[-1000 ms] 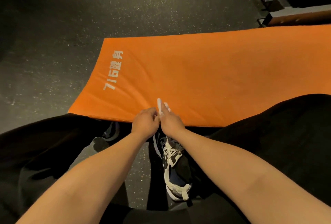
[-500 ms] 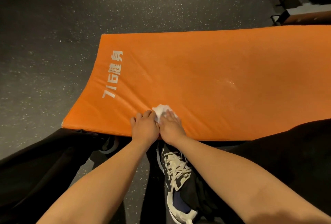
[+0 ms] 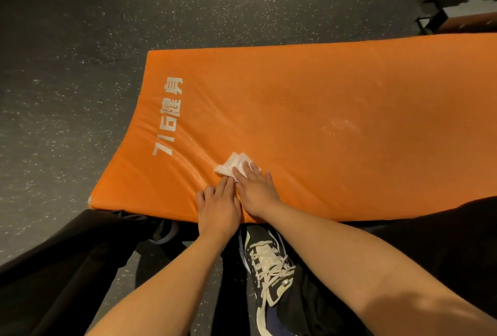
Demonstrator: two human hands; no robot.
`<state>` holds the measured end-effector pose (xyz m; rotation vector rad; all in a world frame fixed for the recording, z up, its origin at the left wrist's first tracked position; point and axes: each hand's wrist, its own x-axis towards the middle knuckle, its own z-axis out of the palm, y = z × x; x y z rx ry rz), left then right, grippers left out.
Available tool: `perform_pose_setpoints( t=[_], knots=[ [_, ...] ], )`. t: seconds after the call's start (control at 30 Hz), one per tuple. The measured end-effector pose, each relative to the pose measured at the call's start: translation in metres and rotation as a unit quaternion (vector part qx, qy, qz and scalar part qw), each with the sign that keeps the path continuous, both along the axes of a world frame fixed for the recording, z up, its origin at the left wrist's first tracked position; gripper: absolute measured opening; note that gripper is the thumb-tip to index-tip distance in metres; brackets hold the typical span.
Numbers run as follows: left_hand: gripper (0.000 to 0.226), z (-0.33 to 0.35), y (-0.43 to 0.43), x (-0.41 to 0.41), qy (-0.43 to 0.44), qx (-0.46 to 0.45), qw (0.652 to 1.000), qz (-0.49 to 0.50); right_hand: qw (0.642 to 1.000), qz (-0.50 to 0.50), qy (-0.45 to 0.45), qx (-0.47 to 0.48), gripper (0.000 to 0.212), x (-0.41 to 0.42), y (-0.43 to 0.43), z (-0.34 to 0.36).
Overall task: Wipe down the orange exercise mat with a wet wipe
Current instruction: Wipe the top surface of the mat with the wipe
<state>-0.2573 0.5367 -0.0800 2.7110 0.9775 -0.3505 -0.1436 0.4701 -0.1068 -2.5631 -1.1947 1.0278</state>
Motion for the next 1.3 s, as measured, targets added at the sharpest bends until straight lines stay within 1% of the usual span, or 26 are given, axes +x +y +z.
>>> perform_pose_setpoints(
  t=[0.07, 0.13, 0.2, 0.27, 0.33, 0.43, 0.5, 0.53, 0.57, 0.63, 0.7, 0.8, 0.9, 0.97, 1.03, 1.13, 1.17, 1.23, 1.3],
  knots=[
    [0.055, 0.0, 0.0, -0.001, 0.009, 0.001, 1.0, -0.013, 1.0, -0.012, -0.017, -0.01, 0.055, 0.012, -0.014, -0.004],
    [0.055, 0.001, 0.0, -0.002, 0.017, 0.003, 1.0, -0.026, 0.994, -0.082, -0.044, -0.049, 0.059, 0.026, -0.032, -0.006],
    [0.054, 0.002, -0.002, -0.002, 0.025, 0.007, 0.999, -0.035, 0.983, -0.165, -0.05, -0.069, 0.061, 0.031, -0.048, -0.007],
    [0.053, 0.003, -0.006, -0.003, 0.03, 0.009, 0.999, -0.036, 0.979, -0.192, -0.039, -0.059, 0.061, 0.016, -0.05, -0.005],
    [0.054, 0.003, -0.009, -0.004, 0.033, 0.004, 0.999, -0.034, 0.986, -0.163, -0.015, -0.031, 0.06, -0.009, -0.044, 0.001],
    [0.054, 0.005, -0.013, -0.008, 0.023, -0.013, 0.999, -0.029, 0.997, -0.075, 0.005, 0.017, 0.054, -0.033, -0.047, 0.013],
    [0.054, 0.007, -0.016, -0.011, 0.012, -0.024, 0.999, -0.03, 0.999, -0.038, -0.001, 0.01, 0.054, -0.024, -0.058, 0.017],
    [0.053, 0.008, -0.018, -0.014, 0.008, -0.032, 0.999, -0.03, 0.999, -0.044, -0.013, -0.008, 0.055, -0.015, -0.065, 0.016],
    [0.053, 0.009, -0.02, -0.015, 0.004, -0.04, 0.999, -0.029, 0.996, -0.073, -0.023, -0.036, 0.056, -0.007, -0.073, 0.015],
    [0.052, 0.011, -0.024, -0.018, -0.001, -0.056, 0.998, -0.029, 0.982, -0.168, -0.03, -0.083, 0.058, 0.004, -0.088, 0.013],
    [0.053, 0.013, -0.026, -0.02, -0.006, -0.066, 0.997, -0.033, 0.973, -0.21, -0.03, -0.092, 0.061, -0.004, -0.092, 0.015],
    [0.054, 0.013, -0.026, -0.023, -0.003, -0.07, 0.996, -0.052, 0.984, -0.174, -0.015, -0.047, 0.063, -0.037, -0.077, 0.024],
    [0.05, 0.013, -0.023, -0.027, -0.011, -0.073, 0.995, -0.073, 0.996, -0.087, -0.022, 0.006, 0.056, -0.058, -0.072, 0.033],
    [0.048, 0.013, -0.02, -0.029, -0.018, -0.071, 0.994, -0.085, 0.999, -0.047, -0.021, 0.002, 0.055, -0.05, -0.081, 0.036],
    [0.045, 0.012, -0.019, -0.029, -0.025, -0.065, 0.994, -0.088, 0.997, -0.062, -0.029, -0.034, 0.056, -0.035, -0.095, 0.035],
    [0.038, 0.012, -0.022, -0.027, -0.045, -0.053, 0.995, -0.073, 0.981, -0.17, -0.02, -0.088, 0.065, -0.024, -0.111, 0.032],
    [0.036, 0.012, -0.023, -0.027, -0.051, -0.049, 0.995, -0.069, 0.98, -0.18, -0.021, -0.087, 0.067, -0.028, -0.111, 0.032],
    [0.031, 0.011, -0.024, -0.026, -0.064, -0.045, 0.995, -0.063, 0.986, -0.156, -0.021, -0.058, 0.068, -0.045, -0.102, 0.033],
    [0.024, 0.011, -0.023, -0.026, -0.081, -0.041, 0.994, -0.057, 0.994, -0.105, -0.006, -0.023, 0.063, -0.06, -0.091, 0.035]
  ],
)
